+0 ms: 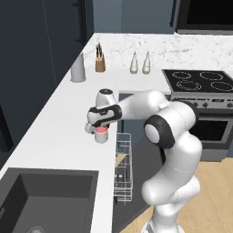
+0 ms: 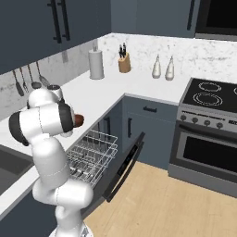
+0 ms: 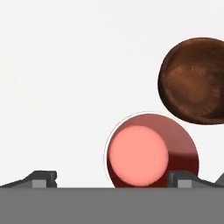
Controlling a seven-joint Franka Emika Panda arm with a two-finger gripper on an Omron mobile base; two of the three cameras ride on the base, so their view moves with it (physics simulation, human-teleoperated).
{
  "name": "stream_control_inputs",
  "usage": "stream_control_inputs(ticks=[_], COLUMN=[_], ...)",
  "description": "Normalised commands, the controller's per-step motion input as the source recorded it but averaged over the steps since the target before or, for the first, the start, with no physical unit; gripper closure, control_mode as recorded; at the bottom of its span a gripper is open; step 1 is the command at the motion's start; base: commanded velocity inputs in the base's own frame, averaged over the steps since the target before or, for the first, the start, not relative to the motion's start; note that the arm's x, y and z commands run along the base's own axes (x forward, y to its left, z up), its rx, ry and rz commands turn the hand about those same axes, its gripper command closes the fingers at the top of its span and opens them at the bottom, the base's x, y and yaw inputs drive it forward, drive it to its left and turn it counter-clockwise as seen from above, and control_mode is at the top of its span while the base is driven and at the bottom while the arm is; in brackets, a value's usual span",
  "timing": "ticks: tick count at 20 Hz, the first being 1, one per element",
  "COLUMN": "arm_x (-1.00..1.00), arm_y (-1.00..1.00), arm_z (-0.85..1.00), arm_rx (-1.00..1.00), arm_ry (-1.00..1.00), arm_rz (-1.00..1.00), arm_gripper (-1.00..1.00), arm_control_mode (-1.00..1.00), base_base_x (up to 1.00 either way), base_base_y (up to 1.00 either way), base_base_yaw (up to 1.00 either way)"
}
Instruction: Pick up the cup and bowl from the counter, place them in the dishwasher, and close the dishwasher door.
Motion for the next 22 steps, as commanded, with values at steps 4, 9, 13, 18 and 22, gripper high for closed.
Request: stream_control_inputs(ticks=[4,9,13,18,22], arm_x=[0.32,0.29,0.11,0.06,0.00], arm_y=[0.03,0.08,0.20,0.20,0.14], arm_z=[-0.22,-0.24,-0.25,-0.26,-0.33], arm_rx=[0.00,0.00,-0.01,-0.02,-0.03], arm_ry=[0.00,0.02,0.04,0.06,0.10], arm_rz=[0.00,0.00,0.00,0.00,-0.01], arm_gripper=[-1.00,-1.00,-1.00,-1.00,1.00], arm_control_mode=[-1.00,-1.00,-1.00,-1.00,-1.00], base_base_x=[0.00,0.00,0.00,0.00,0.00], base_base_y=[0.00,0.00,0.00,0.00,0.00], base_base_yaw=[0.00,0.00,0.00,0.00,0.00])
